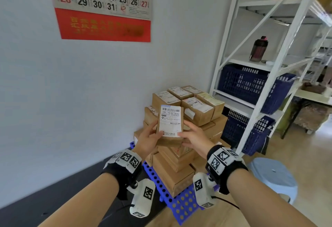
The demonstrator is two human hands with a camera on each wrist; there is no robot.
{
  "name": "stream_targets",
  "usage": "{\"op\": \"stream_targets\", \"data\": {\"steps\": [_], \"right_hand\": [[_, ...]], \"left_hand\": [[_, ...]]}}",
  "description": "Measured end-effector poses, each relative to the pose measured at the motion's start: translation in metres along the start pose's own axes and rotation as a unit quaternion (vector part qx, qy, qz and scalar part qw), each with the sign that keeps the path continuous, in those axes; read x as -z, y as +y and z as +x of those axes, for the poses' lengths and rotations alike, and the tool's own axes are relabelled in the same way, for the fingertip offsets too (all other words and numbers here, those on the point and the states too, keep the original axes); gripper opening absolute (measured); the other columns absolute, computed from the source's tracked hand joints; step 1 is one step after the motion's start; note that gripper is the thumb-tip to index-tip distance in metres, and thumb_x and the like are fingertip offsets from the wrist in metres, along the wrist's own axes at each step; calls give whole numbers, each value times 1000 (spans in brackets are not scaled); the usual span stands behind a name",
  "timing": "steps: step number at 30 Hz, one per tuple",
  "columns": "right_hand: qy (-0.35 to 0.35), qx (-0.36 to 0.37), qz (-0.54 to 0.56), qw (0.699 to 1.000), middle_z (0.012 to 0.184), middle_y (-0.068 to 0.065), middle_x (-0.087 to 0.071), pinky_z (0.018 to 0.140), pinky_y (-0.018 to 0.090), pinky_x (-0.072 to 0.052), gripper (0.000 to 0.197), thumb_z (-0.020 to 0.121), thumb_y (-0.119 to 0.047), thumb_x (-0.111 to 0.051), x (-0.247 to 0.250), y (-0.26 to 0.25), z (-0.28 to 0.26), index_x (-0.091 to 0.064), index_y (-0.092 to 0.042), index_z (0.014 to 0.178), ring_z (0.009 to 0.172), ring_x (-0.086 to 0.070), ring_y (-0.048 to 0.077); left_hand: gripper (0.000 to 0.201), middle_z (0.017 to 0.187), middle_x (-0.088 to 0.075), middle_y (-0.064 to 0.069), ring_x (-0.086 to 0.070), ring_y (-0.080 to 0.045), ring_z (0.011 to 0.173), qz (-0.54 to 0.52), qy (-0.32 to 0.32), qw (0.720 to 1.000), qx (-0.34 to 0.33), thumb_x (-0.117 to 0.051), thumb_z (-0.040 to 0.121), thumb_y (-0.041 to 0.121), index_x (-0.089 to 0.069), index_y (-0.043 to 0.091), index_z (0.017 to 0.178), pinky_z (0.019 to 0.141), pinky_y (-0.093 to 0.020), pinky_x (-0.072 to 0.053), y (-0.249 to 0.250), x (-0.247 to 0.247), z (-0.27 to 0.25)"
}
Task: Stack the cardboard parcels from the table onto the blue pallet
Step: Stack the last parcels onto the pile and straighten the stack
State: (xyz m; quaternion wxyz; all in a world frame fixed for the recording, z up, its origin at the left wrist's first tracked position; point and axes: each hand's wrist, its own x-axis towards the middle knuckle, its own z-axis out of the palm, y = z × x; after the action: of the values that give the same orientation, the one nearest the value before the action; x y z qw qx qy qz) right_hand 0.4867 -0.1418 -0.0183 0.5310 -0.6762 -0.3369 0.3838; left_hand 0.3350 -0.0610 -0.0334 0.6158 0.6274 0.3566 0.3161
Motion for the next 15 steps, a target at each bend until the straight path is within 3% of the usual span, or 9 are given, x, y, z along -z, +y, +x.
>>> {"op": "stream_targets", "data": {"steps": [3, 8, 11, 15], "right_hand": [[-13, -4, 1, 1000, 120, -2, -60, 70, 26, -54, 61, 89, -2, -59, 19, 0, 20, -39, -23, 142, 96, -63, 12], [-43, -11, -33, 998, 127, 2, -60, 93, 43, -52, 62, 88, -6, -59, 43, 2, 50, -38, -23, 144, 110, -60, 19], [-80, -8, -47, 996, 127, 2, -59, 98, 47, -48, 61, 89, -7, -59, 55, 0, 65, -38, -24, 143, 115, -57, 22], [-133, -1, -68, 989, 133, 3, -52, 100, 43, -46, 61, 92, -8, -56, 70, -6, 81, -32, -20, 146, 113, -53, 19]], "left_hand": [[53, 130, -55, -5, -51, -20, 121, 13, 6, 1000, 7, -52, 94, 15, -34, 27, 143, 104, -35, -40, -3, -20, 18], [55, 132, -54, -2, -50, -19, 122, 42, 29, 999, 15, -52, 95, 17, -32, 27, 144, 106, -37, -40, -5, -44, 38], [54, 128, -56, 1, -54, -17, 113, 48, 63, 997, 17, -52, 95, 21, -31, 27, 144, 95, -32, -46, -4, -58, 45], [48, 118, -57, 3, -56, -9, 92, 41, 114, 993, 19, -48, 97, 21, -34, 26, 142, 71, -20, -47, -1, -77, 44]]}}
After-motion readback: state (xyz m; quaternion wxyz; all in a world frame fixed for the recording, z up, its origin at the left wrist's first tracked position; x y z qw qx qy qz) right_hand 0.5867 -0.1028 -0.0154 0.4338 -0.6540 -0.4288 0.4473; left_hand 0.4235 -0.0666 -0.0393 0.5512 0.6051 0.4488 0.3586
